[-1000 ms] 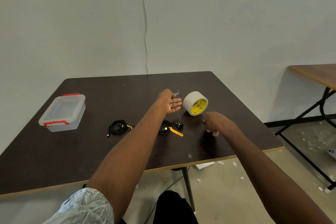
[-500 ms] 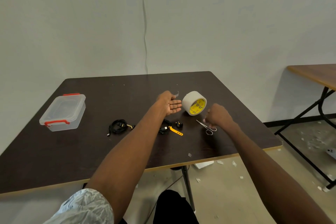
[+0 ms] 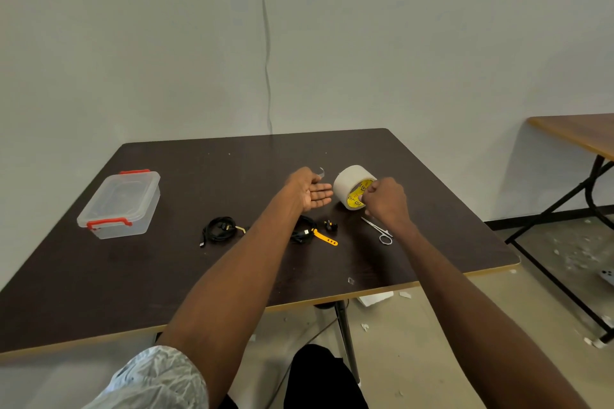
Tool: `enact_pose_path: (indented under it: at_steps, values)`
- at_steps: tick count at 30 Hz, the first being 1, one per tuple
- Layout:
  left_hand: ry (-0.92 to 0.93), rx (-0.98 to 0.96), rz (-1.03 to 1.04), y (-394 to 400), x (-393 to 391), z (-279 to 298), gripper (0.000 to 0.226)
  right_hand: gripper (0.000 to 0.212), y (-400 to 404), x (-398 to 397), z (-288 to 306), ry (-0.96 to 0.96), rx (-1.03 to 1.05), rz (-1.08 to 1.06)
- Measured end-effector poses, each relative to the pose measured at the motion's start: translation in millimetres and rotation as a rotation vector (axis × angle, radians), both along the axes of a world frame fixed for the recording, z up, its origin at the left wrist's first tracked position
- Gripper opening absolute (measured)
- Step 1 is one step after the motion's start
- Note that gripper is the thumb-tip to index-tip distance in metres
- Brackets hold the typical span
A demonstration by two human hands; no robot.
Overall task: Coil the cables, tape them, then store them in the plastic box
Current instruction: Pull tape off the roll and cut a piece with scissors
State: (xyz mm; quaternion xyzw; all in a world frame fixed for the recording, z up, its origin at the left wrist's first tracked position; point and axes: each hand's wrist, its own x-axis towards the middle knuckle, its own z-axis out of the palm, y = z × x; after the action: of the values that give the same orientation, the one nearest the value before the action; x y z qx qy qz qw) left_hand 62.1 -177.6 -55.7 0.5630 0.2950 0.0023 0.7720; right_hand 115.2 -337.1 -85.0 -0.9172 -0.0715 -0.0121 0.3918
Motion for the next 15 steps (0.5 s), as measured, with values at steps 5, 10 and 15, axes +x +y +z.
enact_pose_path:
  at_steps: [5,10,15]
  values:
    - [-0.007,-0.019,-0.004,0.1,-1.2,-2.3,0.035,0.010,3.7,-4.9,-0.7,-0.008,0.031,0.001]
    - [-0.012,-0.026,-0.003,1.8,-0.6,-4.4,0.034,0.017,5.2,-8.4,-1.3,-0.052,0.060,-0.015]
    - [-0.010,-0.029,-0.008,2.7,0.5,-6.4,0.031,0.011,4.5,-9.9,2.0,-0.186,0.013,-0.082]
